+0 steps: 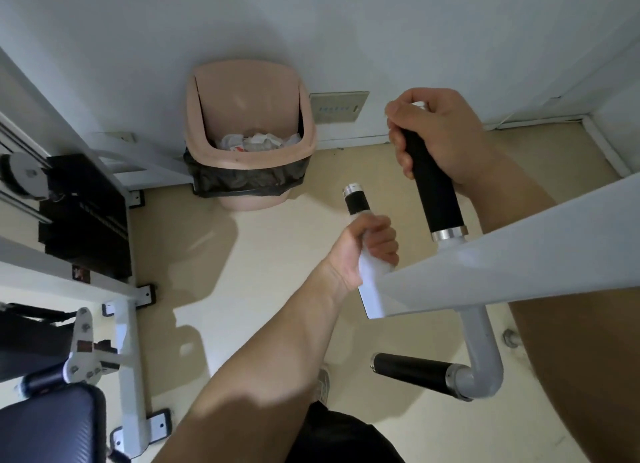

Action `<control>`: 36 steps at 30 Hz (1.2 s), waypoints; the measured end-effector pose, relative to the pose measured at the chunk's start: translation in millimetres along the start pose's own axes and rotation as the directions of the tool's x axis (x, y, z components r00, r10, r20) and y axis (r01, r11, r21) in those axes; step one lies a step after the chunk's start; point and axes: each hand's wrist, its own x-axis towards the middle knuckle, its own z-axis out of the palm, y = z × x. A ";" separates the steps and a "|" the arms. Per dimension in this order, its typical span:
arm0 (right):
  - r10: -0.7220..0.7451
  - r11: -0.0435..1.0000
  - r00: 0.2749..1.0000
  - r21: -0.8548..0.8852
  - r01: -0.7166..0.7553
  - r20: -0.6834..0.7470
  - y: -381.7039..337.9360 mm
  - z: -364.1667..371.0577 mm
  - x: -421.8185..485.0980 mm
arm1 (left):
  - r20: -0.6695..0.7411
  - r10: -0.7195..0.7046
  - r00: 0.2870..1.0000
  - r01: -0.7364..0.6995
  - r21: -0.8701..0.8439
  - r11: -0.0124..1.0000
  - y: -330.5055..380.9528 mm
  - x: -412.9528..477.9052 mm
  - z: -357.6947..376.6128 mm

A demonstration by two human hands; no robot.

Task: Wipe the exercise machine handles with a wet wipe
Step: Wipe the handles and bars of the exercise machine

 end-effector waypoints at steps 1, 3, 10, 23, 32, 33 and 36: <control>-0.001 1.000 1.000 0.004 0.001 -0.006 0.3 -0.5 -1.4 | -0.106 -0.014 0.994 0.023 0.085 0.996 -1.6 -2.7 4.3; -0.002 1.000 1.000 0.012 0.002 -0.012 1.0 -0.3 -3.2 | -0.371 0.061 0.927 0.020 0.210 0.978 1.8 -5.9 17.5; -0.005 1.000 0.999 0.030 0.006 -0.034 1.8 1.7 -2.0 | -0.427 0.304 0.852 -0.149 0.358 0.922 45.7 7.4 42.0; -0.007 0.998 1.000 -0.063 0.005 -0.029 3.3 -10.8 2.6 | -0.541 0.352 0.764 -0.075 0.467 0.881 32.1 21.4 50.6; -0.033 0.995 0.999 -0.099 0.032 -0.005 6.5 -19.1 4.9 | -0.153 0.030 0.988 -0.013 0.114 0.993 -6.2 11.6 15.3; -0.030 0.995 1.000 -0.093 0.030 -0.008 6.4 -19.3 5.0 | -0.213 0.024 0.977 0.012 0.169 0.986 -1.4 11.5 18.9; -0.024 0.996 0.999 -0.089 0.022 -0.027 5.7 -20.2 4.2 | -0.454 0.158 0.877 0.021 0.363 0.932 18.2 20.2 42.0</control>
